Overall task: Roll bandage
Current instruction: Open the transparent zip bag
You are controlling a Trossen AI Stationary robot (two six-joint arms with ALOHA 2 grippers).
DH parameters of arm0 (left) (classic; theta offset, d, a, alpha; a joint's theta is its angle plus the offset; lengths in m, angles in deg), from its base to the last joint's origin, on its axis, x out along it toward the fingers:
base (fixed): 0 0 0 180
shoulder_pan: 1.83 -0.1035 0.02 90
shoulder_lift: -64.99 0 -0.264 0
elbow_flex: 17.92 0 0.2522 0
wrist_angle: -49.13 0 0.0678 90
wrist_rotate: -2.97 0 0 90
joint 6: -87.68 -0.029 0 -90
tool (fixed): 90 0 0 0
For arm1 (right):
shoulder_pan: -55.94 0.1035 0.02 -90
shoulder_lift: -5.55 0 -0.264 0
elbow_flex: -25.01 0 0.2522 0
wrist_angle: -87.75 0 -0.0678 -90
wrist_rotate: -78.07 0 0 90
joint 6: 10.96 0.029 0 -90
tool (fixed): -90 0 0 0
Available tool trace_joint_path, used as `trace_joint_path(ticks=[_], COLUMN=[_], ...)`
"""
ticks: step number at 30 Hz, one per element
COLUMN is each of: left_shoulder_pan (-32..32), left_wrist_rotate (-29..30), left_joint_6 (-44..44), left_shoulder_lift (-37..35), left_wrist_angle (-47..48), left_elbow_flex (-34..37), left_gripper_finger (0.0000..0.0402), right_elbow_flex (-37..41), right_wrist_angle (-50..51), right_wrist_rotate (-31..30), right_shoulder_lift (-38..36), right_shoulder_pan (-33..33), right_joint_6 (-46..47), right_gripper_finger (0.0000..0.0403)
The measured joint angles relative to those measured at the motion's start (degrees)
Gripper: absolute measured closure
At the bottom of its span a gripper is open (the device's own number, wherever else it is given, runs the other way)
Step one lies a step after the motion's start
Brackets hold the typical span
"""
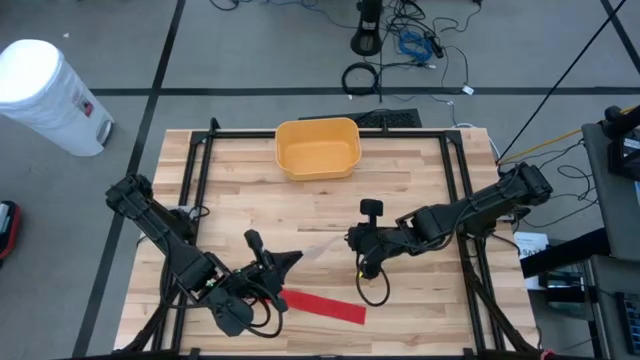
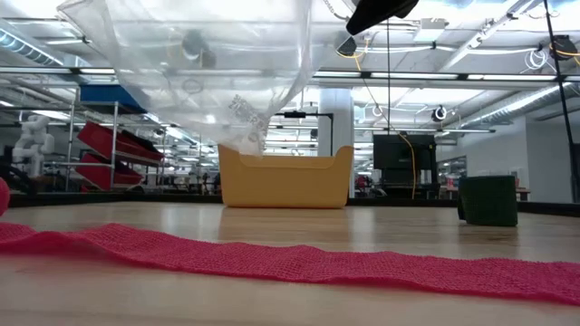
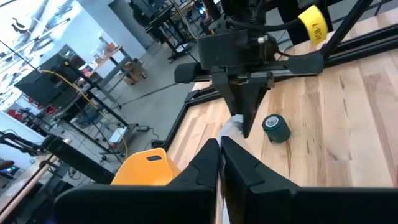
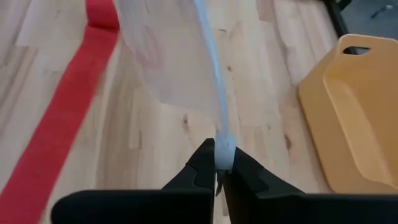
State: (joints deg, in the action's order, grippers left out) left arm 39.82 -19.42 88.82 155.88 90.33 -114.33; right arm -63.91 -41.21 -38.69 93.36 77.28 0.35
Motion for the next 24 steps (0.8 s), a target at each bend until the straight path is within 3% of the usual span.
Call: trace_joint_path(ticks=[5, 9, 12, 17, 19, 24], left_shoulder_pan=[0.0, 0.2, 0.4, 0.4, 0.3, 0.3], left_wrist_rotate=[1.3, 8.4, 14.1, 15.8, 17.1, 18.0], left_joint_6=[0.0, 0.1, 2.1, 3.7, 6.7, 10.6], left_shoulder_lift=[0.0, 0.0, 0.0, 0.0, 0.0, 0.0], left_wrist_angle=[0.0, 0.0, 0.0, 0.0, 0.0, 0.0], left_elbow_flex=[0.0, 0.0, 0.0, 0.0, 0.0, 0.0], left_gripper_finger=[0.0396, 0.0397, 0.0398, 0.0399, 0.0399, 0.0399], right_elbow_flex=[0.0, -0.4, -3.6, -9.1, -10.3, -9.8], right_wrist_angle=[-0.9, 0.9, 7.6, 18.3, 17.2, -0.2], right_wrist_rotate=[-3.1, -6.4, -10.5, -18.2, -19.9, -21.1], right_shoulder_lift=[0.0, -0.7, -1.1, -1.2, -1.2, 0.1], right_shoulder_pan=[0.0, 0.9, 2.4, 5.9, 7.3, 9.7], right_joint_6=[0.0, 1.4, 7.2, 18.7, 19.4, 8.7], right_gripper_finger=[0.0394, 0.0375, 0.0347, 0.0302, 0.029, 0.0283])
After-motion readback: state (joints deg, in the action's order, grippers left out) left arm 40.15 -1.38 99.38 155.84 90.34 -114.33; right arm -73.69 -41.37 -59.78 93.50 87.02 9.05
